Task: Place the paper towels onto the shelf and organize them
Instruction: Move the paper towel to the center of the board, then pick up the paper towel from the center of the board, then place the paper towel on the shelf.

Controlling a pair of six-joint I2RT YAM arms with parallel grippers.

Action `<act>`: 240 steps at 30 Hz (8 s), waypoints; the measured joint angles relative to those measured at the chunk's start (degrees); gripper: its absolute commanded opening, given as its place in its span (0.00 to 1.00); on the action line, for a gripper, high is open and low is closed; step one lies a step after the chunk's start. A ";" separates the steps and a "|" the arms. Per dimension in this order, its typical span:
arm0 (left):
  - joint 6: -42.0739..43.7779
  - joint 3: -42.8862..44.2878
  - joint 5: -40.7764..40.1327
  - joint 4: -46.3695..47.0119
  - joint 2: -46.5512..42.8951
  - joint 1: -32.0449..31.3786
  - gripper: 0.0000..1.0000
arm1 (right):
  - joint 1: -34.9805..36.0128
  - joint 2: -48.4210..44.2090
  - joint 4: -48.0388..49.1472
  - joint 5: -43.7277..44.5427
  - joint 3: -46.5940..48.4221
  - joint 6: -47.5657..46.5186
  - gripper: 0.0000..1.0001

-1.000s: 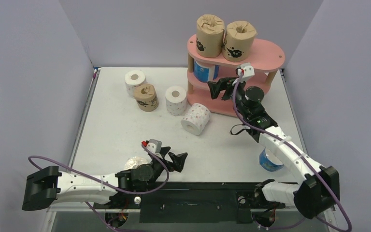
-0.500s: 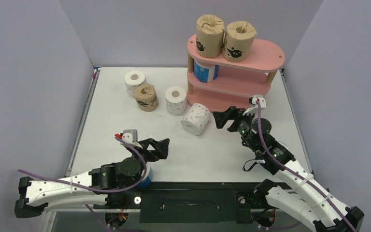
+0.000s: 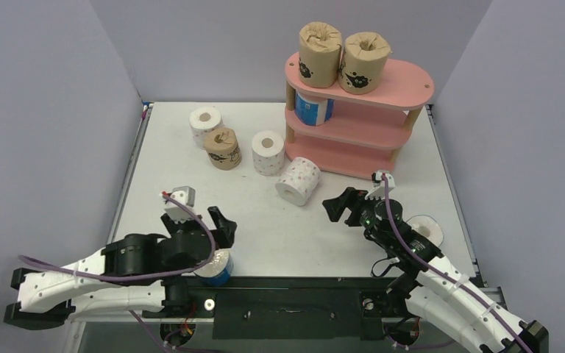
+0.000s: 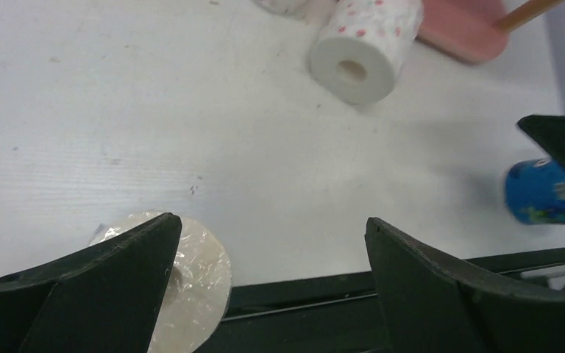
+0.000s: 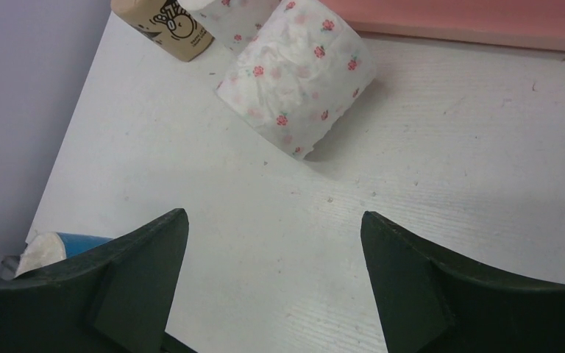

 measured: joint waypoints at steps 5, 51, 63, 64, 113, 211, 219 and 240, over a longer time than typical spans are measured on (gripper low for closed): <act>-5.73 5.77 4.22 -12.55 18.03 -0.02 0.96 | 0.02 -2.97 -0.07 -0.31 -4.17 -0.09 0.82; -5.90 -12.94 15.10 -0.63 18.36 7.78 0.51 | 0.31 -6.10 2.01 -0.17 -10.36 3.37 0.81; -0.37 -10.36 15.61 4.00 23.76 7.87 0.38 | 0.42 -8.15 0.07 0.68 -10.19 2.91 0.81; 0.28 -9.90 16.04 4.31 24.04 7.87 0.38 | 0.42 -8.55 -0.72 0.96 -9.94 2.64 0.81; 25.14 21.20 25.94 27.21 59.98 7.43 0.97 | 0.42 -8.35 -17.86 16.55 -1.27 1.64 0.85; 12.87 -20.41 18.62 50.95 19.93 10.19 0.96 | -19.67 25.27 -29.00 10.12 43.54 2.14 0.42; 11.93 -23.26 19.15 53.64 19.21 10.14 0.96 | -19.96 32.54 -27.19 11.21 47.32 2.99 0.42; 11.26 -24.55 19.17 54.75 22.34 10.12 0.96 | -22.82 40.44 -22.25 11.63 51.80 7.85 0.42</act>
